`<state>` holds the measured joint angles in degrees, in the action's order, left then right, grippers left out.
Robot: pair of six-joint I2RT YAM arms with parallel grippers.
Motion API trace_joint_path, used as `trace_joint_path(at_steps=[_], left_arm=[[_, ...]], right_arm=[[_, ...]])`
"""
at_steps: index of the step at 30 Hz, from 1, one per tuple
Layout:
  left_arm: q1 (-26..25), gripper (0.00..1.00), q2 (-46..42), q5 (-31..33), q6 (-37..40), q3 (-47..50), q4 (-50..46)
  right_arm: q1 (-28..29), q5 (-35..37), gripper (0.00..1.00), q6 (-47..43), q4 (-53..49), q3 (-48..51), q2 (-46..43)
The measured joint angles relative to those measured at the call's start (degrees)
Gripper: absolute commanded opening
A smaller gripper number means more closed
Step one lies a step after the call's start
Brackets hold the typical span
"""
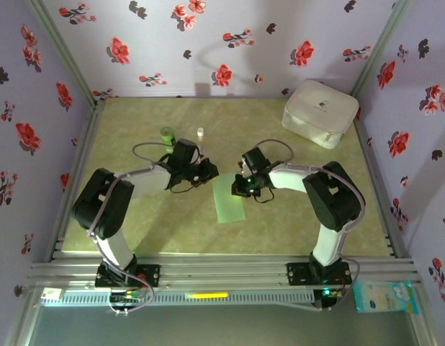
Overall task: Fold a paper plane with a square sheet of paper (pick it up from the middle)
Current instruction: First fold the square sheet of paper in half at the center of the table.
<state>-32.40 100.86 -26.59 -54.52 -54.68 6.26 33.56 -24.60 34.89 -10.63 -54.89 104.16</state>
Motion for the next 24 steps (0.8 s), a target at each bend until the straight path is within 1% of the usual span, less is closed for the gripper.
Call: trace_joint_path(at_steps=[4,9,18,22,24], left_arm=[[0.66,0.07,5.64,-0.98,-0.02,-3.45,0.92],[0.66,0.07,9.73,-0.96,-0.46,-3.63,1.95],[0.98,0.06,10.93,0.13,-0.92,-2.43,3.21],[1.03,0.06,10.93,-0.07,-0.98,-1.88,4.24],[1.03,0.06,10.82,-0.09,-1.09,-1.38,5.18]], right_arm=[[-0.04,0.00,0.00,0.02,0.00,0.00,-0.02],[-0.04,0.00,0.00,0.02,-0.02,0.00,-0.02],[-0.04,0.00,0.00,0.02,-0.02,0.00,-0.02],[-0.02,0.04,0.11,0.31,-1.42,-0.85,-0.02],[-0.02,0.28,0.23,1.07,-2.82,-1.27,-0.17]])
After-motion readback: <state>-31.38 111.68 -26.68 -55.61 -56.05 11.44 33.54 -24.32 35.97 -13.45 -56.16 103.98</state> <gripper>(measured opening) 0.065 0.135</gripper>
